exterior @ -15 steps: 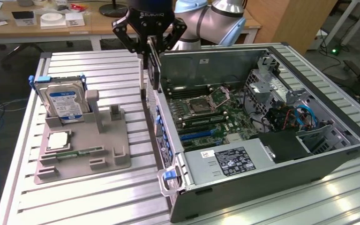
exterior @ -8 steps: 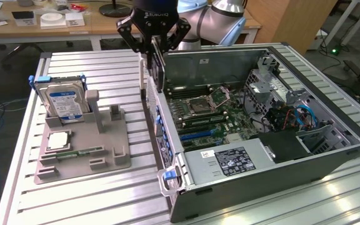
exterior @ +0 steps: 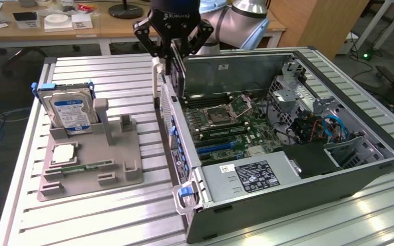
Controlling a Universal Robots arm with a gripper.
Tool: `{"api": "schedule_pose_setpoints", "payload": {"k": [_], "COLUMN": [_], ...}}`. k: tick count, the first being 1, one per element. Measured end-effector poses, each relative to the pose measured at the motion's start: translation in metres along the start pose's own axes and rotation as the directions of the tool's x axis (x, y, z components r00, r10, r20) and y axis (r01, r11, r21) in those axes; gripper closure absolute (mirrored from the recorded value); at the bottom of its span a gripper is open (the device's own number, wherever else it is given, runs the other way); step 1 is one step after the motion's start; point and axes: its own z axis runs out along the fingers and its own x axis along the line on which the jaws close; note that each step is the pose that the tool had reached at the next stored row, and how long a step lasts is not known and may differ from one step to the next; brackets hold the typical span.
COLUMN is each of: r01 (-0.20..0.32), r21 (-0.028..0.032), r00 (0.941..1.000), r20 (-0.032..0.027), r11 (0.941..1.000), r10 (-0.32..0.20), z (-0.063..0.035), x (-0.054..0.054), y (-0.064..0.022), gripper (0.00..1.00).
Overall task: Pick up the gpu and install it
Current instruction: 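Pick up the gpu and move the gpu toward the slot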
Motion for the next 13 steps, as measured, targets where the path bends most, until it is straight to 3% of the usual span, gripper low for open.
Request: {"api": "schedule_pose_setpoints", "payload": {"k": [13], "r01": [0.0], "r21": [0.0], "r00": [1.0], "r20": [-0.0001], "r11": [1.0], "r10": [0.0], "z": [0.0001], "x": [-0.015], "y": [-0.0001], "gripper": [0.71]}}
